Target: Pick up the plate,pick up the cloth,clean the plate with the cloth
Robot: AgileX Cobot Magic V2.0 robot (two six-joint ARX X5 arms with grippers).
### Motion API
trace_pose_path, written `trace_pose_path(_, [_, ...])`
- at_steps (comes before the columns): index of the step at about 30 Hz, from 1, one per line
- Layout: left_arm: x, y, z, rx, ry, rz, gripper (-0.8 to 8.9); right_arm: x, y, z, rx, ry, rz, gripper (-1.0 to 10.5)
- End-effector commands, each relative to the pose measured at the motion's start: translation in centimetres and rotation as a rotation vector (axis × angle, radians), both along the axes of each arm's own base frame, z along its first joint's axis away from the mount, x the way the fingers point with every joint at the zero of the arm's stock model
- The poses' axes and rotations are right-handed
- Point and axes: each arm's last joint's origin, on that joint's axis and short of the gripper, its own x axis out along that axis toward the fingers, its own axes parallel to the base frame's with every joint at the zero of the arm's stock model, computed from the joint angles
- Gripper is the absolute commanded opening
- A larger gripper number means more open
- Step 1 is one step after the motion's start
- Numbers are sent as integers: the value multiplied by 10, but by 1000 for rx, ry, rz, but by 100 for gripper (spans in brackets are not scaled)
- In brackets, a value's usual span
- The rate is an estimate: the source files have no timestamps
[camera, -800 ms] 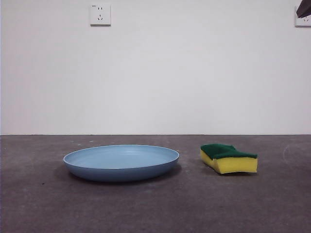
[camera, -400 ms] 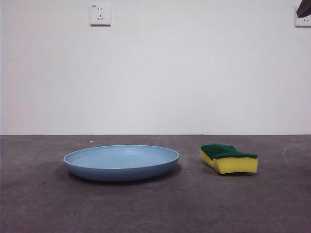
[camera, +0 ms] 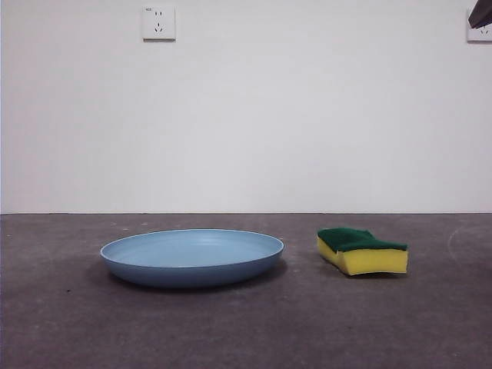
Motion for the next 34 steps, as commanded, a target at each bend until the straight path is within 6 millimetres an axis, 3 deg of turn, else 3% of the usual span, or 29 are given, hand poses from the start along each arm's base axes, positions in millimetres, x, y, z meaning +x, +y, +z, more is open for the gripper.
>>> trace_pose_path(1, [0,0,-4,1,14,3,-3,0,0,1,10,-7,-5,1])
trace_pose_path(23, [0,0,-4,1,14,3,-3,-1,-1,1,-10,-12,-4,1])
trace_pose_path(28, [0,0,-4,1,14,4,-3,-1,-17,-1,-78,-55,-90,1])
trace_pose_path(34, [0,0,-4,1,14,4,-3,0,-43,-32,22,-132,-149,1])
